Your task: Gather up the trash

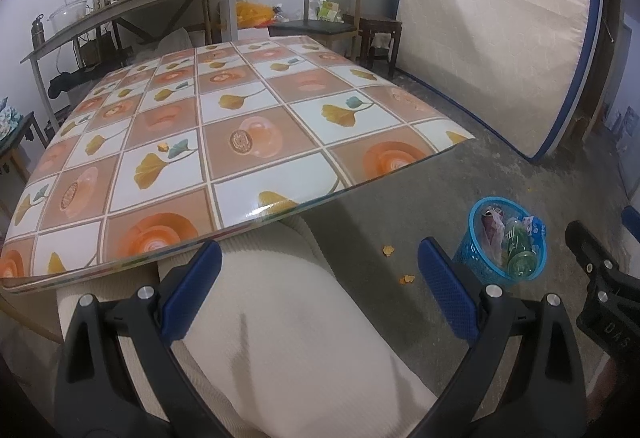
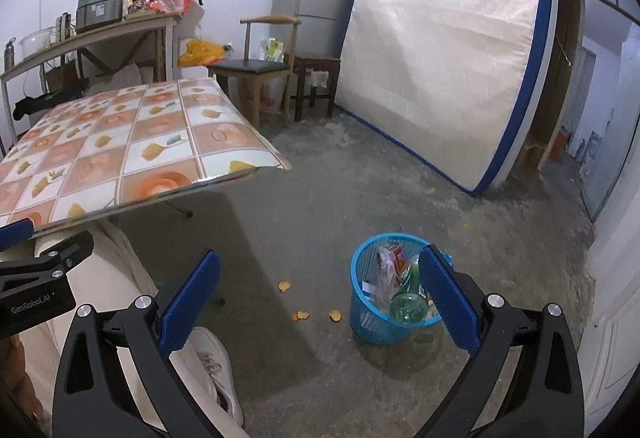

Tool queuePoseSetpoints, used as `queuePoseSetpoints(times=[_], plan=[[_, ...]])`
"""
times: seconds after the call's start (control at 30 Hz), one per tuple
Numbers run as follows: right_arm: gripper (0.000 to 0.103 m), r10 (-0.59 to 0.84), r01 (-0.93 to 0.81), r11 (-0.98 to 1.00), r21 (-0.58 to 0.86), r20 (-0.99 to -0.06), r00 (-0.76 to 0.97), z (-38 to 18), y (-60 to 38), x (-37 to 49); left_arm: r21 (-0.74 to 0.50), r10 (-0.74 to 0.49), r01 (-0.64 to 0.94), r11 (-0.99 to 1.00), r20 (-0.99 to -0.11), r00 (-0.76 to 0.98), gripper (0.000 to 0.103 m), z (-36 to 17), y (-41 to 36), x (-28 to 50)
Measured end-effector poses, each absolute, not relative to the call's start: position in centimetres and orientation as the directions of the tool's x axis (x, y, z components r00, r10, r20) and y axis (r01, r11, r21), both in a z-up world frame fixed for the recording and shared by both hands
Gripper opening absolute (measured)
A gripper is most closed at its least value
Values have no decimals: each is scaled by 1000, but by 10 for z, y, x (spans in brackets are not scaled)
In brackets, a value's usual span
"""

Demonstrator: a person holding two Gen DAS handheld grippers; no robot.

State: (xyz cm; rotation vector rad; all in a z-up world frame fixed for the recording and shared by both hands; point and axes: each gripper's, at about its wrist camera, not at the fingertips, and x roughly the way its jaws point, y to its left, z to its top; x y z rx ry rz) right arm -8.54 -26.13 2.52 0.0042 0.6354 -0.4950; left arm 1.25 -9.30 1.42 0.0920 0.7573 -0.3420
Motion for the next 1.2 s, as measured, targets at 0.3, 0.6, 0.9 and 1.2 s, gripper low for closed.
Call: queuePoseSetpoints(times=[0.3, 0.6, 0.9, 1.2], plan=[[97, -440, 452, 883, -129, -562, 700, 27, -262, -91, -43, -271, 327, 944, -669, 693, 95, 19, -89, 7], [97, -448, 462, 879, -121, -544, 710, 29, -265, -96, -43, -270, 324, 945, -659, 702, 95, 22, -87, 4], [97, -436, 455, 884, -104, -534, 725, 31, -268, -100, -44, -271, 321, 946, -650, 710, 95, 25, -86, 3], [97, -409, 411, 903, -128, -554, 725, 25, -266, -99, -45, -270, 320, 946, -652, 709, 95, 25, -86, 4]])
